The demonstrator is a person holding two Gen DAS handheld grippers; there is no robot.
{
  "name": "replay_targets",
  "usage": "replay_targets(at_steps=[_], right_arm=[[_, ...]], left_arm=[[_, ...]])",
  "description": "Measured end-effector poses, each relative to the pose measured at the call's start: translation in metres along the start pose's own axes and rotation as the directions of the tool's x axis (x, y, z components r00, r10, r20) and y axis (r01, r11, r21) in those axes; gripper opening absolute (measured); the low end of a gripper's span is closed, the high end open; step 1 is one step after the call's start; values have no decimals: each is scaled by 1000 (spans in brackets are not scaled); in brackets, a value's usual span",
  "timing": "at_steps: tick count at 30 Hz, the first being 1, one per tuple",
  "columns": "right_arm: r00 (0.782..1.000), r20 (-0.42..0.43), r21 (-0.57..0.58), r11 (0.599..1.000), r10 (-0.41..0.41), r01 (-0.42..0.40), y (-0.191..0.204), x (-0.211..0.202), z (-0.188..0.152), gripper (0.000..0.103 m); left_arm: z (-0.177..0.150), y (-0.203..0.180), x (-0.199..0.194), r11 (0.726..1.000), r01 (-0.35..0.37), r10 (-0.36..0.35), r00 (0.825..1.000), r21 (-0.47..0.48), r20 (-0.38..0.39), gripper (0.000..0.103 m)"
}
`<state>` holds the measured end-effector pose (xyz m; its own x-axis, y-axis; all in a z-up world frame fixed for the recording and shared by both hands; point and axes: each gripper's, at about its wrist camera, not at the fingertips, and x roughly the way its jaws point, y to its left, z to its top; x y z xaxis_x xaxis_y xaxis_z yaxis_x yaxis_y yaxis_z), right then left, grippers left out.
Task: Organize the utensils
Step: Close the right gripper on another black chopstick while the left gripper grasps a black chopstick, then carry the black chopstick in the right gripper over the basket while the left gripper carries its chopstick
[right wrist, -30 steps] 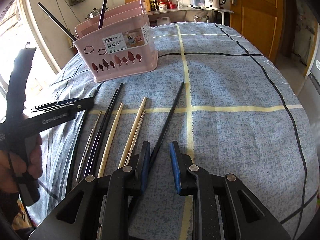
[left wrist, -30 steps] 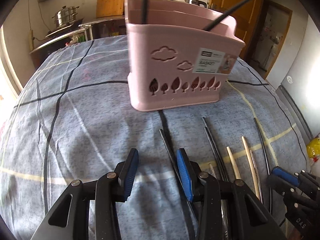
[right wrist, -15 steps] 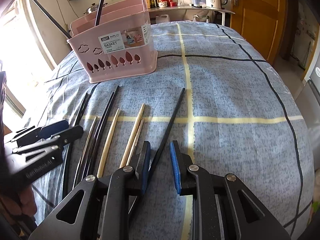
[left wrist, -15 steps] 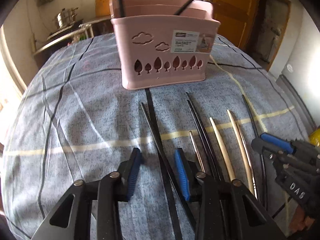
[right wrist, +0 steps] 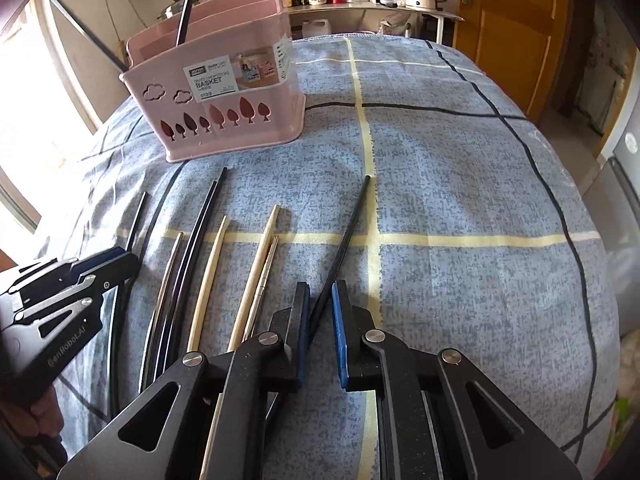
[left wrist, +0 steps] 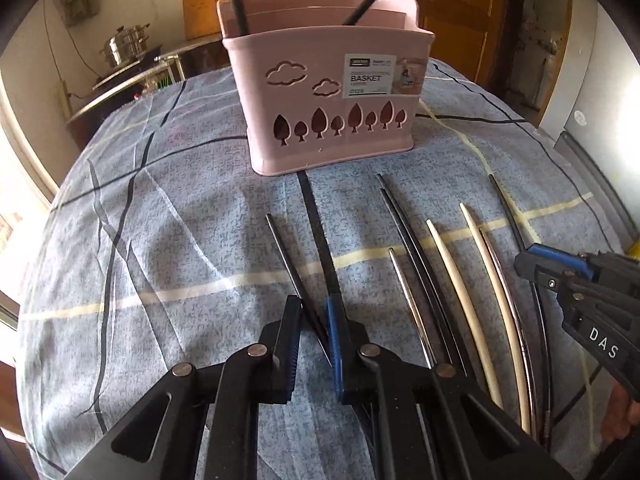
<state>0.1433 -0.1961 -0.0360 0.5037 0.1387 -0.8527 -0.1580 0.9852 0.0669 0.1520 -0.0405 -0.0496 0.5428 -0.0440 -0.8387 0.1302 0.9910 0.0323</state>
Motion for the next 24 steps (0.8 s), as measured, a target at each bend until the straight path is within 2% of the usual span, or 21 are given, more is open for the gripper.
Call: replay_targets(at_steps=[5,10,18,24], right_arm=[[1000,0,10,1000,13,-13,-2,0,1,8],[998,19,26,998,63,-64,-6,-8,1,5],[989,102,30,994,104,-107,-9,-34,11,5],[979,163,40,990,126,-134,-15,-55,24,5]], left_arm=[[3,2,0,1000,18,-18,1000,2,-6,6],[5,9,-2,996,76,-77,997,-36,-8,4],[20,19,-28,989,132,-128,990,-60,67,4],[38,29,-55,983,172,-161,977,-68,139,5]])
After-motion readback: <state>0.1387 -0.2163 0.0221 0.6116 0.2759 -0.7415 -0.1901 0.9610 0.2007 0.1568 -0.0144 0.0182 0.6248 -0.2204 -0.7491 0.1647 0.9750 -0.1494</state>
